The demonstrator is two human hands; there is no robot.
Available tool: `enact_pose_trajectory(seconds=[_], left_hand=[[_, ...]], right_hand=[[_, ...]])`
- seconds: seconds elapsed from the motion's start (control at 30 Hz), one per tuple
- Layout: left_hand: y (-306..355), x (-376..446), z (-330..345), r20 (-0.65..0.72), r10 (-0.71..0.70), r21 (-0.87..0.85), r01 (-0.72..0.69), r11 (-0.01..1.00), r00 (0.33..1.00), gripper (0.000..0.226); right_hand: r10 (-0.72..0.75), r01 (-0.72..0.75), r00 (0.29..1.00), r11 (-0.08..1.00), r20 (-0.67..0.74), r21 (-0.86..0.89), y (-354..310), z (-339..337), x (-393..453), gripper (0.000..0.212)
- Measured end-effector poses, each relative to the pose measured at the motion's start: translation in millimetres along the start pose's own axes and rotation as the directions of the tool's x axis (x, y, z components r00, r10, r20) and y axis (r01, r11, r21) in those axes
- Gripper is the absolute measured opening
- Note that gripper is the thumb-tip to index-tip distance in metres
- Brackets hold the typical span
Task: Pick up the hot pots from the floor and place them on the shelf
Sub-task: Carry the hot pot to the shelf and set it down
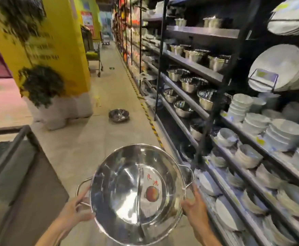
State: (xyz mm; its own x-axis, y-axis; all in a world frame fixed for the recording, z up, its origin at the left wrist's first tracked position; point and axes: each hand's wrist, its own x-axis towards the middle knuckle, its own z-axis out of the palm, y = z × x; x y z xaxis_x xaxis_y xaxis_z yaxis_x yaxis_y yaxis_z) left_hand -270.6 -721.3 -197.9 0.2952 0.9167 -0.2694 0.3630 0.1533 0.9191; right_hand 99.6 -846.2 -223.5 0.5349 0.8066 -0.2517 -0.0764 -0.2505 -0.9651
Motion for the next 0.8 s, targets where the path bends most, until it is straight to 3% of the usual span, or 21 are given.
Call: enact_pose_trajectory(seconds=[0.2, 0.47, 0.7, 0.8], left_hand=[[4, 145, -60, 0.008, 0.048, 0.011, -0.048, 0.999, 0.999, 0.094], [50, 332, -162, 0.061, 0.047, 0.001, -0.047, 0.999, 0.997, 0.094], [73, 488, -200, 0.173, 0.055, 0.014, -0.058, 0.998, 0.983, 0.092], [85, 564, -203, 0.233, 0.052, 0.02, -0.059, 0.998, 0.971, 0.088]], right_hand=[[-0.004, 0.008, 0.997, 0.998, 0.074, -0.06, -34, 92, 125, 0.076], [0.062, -0.059, 0.997, 0.996, 0.046, -0.067, -104, 214, 261, 0.061], [0.096, -0.093, 0.995, 0.993, 0.034, -0.074, -134, 275, 369, 0.076], [0.121, -0.12, 0.992, 0.992, 0.034, -0.032, -139, 295, 432, 0.064]])
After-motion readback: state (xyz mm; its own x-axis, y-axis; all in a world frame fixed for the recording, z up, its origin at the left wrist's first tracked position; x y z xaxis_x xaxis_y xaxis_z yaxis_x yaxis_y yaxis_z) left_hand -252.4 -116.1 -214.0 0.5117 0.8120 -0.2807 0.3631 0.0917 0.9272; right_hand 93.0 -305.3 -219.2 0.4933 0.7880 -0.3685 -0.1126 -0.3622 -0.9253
